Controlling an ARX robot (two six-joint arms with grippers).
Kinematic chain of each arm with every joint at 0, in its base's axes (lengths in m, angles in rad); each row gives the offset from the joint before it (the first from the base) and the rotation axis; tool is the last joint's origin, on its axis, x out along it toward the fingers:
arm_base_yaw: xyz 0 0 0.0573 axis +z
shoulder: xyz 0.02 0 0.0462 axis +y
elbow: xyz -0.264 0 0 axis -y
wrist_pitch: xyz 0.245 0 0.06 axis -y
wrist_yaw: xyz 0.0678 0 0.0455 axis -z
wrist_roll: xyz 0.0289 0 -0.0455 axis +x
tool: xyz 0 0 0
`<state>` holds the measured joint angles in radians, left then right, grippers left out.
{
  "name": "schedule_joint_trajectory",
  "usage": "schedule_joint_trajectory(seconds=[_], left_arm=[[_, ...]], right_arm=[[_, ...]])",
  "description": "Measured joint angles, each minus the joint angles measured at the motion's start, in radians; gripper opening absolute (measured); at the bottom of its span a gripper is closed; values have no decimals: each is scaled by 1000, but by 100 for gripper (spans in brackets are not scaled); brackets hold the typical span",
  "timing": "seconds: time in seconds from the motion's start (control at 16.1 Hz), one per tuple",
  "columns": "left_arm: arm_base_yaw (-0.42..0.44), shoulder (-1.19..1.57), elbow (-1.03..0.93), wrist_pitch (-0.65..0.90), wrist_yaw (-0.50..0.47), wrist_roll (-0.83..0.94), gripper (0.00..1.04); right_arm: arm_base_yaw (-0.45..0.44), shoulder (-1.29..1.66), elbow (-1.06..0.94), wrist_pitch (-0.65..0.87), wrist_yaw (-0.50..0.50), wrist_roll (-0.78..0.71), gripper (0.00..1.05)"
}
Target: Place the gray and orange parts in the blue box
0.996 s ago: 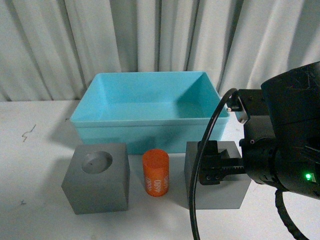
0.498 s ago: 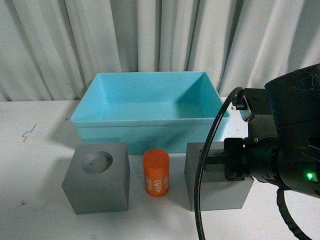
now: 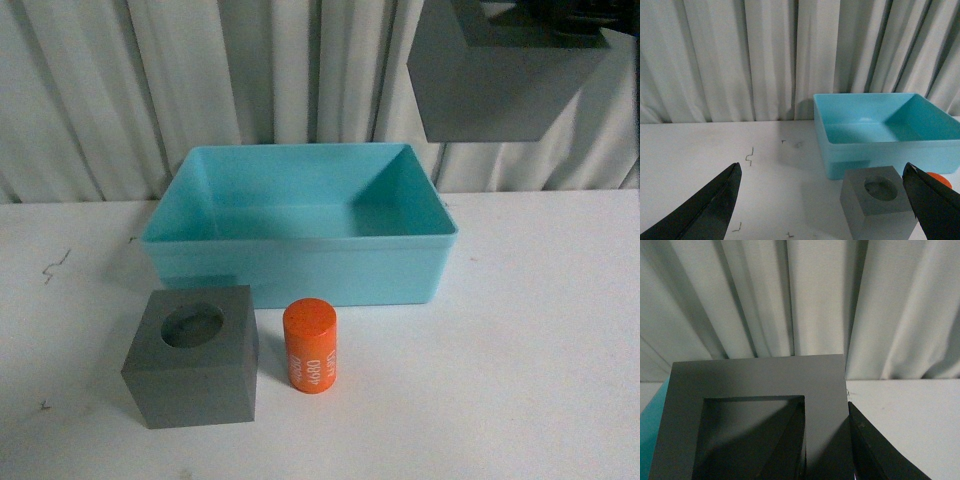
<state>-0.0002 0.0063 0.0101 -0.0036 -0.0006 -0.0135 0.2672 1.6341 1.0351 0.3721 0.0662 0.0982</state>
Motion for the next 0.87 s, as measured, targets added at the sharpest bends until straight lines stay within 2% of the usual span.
schedule_joint_trajectory(seconds=[0.25,0.44,0.87], left_arm=[[0,0,0,0,0,0,98],[0,0,0,0,0,0,98],[0,0,0,0,0,0,98]], right_arm=[[22,283,264,-27,6,-90,19],[27,462,472,-70,24,-85,19],[47,668,627,-140,56,20,19]])
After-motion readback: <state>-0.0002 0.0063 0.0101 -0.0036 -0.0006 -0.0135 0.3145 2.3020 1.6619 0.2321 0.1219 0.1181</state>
